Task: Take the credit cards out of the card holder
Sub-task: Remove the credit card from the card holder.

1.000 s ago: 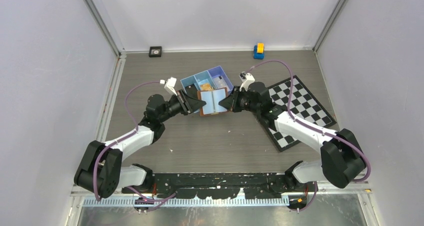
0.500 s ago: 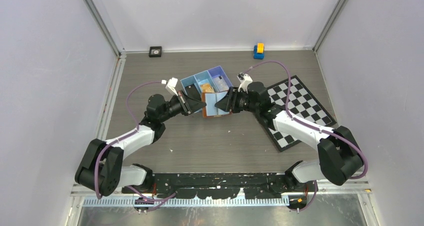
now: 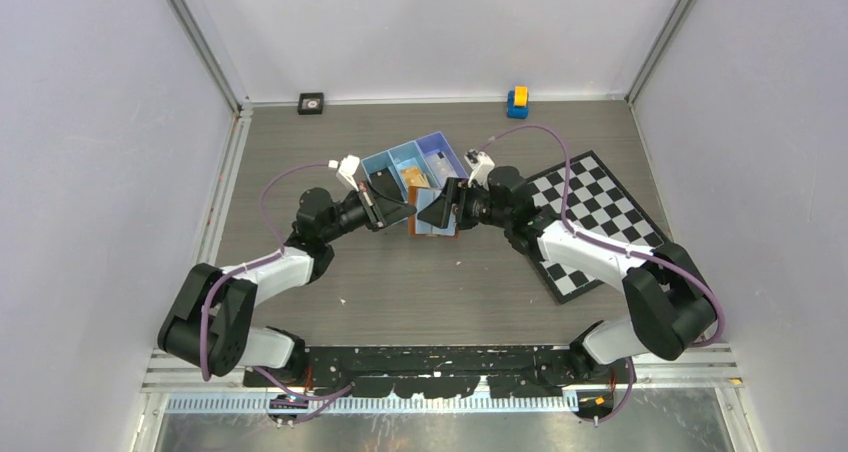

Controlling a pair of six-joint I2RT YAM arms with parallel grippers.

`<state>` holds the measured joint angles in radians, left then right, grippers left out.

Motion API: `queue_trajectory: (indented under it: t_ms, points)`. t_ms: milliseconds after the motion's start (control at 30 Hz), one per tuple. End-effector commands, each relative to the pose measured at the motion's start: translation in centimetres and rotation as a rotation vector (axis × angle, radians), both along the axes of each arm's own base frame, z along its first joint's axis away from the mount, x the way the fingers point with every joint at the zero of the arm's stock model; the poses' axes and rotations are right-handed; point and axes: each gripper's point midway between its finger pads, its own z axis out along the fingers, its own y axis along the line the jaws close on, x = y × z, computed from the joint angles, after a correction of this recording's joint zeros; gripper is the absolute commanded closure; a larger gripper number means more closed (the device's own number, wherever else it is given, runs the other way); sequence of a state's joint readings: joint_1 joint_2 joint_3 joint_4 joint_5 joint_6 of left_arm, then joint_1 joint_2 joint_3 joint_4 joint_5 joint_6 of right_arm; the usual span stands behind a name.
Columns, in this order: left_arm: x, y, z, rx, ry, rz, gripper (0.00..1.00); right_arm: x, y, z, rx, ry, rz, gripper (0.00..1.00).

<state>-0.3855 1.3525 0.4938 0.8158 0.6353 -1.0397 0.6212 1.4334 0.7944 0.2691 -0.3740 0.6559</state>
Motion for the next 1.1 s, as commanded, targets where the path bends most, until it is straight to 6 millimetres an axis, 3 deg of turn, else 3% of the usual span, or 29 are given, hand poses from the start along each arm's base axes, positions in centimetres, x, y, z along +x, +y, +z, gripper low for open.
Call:
queue_trajectory:
  t_ms: [0, 167, 367, 633, 767, 1067]
  points:
    - [0.0, -0.5, 3.4, -0.057, -0.11, -0.033, 1.0, -0.8, 1.9, 2.6, 0.061, -0.076, 0.074, 0.27]
    - [0.0, -0.6, 3.4, -0.061, -0.108, -0.036, 1.0, -1.0, 2.1, 2.5, 0.05, -0.077, 0.079, 0.28]
    - [0.0, -0.6, 3.4, -0.064, -0.108, -0.037, 1.0, -0.8, 1.9, 2.6, 0.042, -0.081, 0.062, 0.51]
    - [0.2, -0.4, 3.2, -0.06, -0.102, -0.02, 0.95, -0.3, 1.3, 2.8, 0.027, -0.092, 0.015, 0.75]
    - [0.4, -0.2, 2.9, -0.04, -0.097, 0.003, 1.0, 0.3, 0.4, 2.4, -0.004, -0.09, -0.037, 0.83]
    - [0.3, 0.4, 2.9, -0.017, -0.104, 0.042, 1.0, 1.2, -0.9, 2.2, -0.018, -0.083, -0.092, 0.86]
